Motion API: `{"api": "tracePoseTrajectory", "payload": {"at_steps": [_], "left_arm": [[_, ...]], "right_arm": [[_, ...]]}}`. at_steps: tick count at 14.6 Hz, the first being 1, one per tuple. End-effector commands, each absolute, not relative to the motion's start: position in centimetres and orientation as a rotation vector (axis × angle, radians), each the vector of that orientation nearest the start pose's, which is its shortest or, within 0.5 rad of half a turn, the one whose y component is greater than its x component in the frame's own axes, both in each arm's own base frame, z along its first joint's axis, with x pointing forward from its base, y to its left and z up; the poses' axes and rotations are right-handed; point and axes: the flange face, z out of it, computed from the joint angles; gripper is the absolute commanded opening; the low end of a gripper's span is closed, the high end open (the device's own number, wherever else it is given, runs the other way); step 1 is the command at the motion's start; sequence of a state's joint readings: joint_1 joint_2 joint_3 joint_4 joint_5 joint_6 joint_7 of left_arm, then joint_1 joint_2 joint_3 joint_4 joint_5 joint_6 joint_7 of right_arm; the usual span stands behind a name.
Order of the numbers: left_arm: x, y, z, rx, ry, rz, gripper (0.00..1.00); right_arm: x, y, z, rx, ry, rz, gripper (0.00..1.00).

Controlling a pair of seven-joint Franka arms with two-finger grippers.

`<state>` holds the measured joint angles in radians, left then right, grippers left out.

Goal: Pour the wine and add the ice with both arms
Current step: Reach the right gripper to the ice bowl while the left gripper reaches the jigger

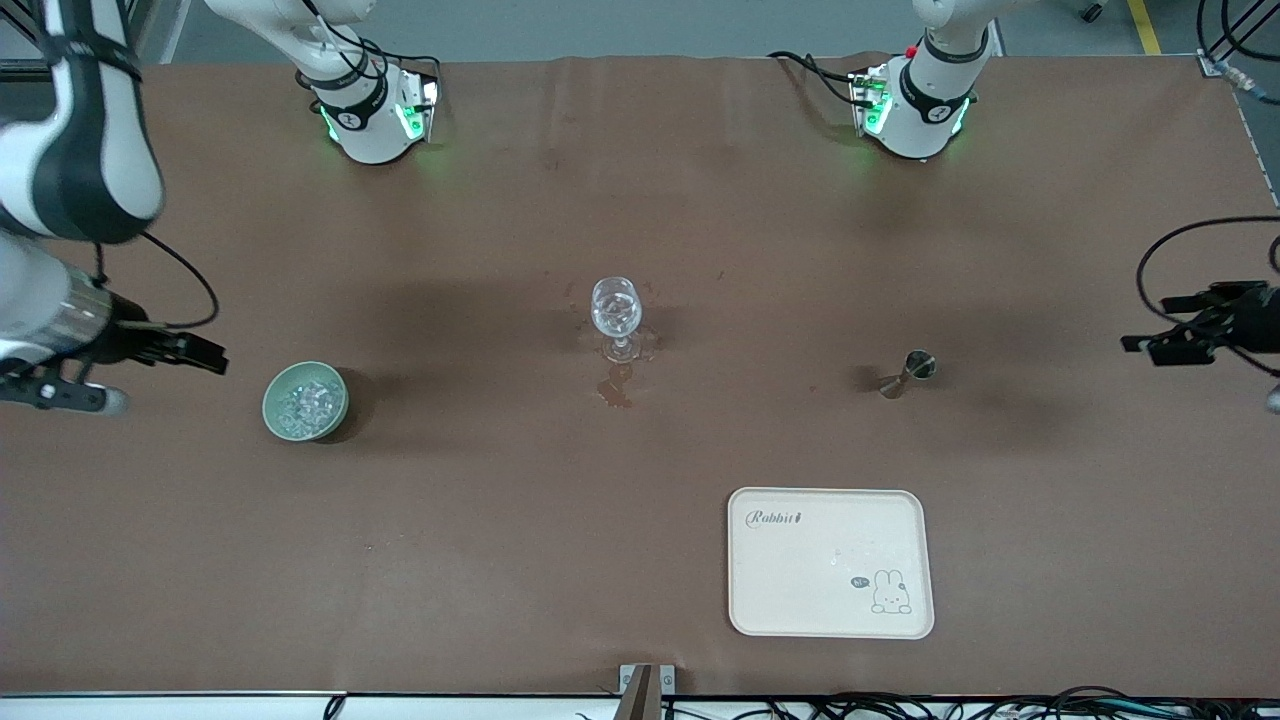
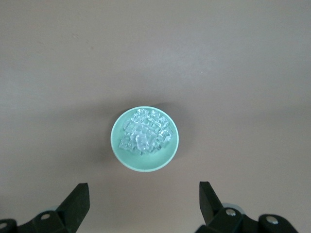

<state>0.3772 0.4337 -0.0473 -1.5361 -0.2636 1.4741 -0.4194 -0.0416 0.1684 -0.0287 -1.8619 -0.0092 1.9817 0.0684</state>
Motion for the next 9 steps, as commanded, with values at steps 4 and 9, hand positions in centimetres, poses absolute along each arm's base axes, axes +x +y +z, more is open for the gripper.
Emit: {"api": "tracePoseTrajectory", "payload": {"at_steps": [4,9], "left_arm": [[61.7,15.3,31.6,-2.756,-1.828,1.217,1.00],[61.3,11.8,23.4,-2.597,-1.912,1.555,0.99]], "right_arm": [[57.6,-3.8,30.8,-3.145,0.169,0.027,0.99],[57.7,-3.3,25.2,-3.146,0.162,0.075,0.83]]}}
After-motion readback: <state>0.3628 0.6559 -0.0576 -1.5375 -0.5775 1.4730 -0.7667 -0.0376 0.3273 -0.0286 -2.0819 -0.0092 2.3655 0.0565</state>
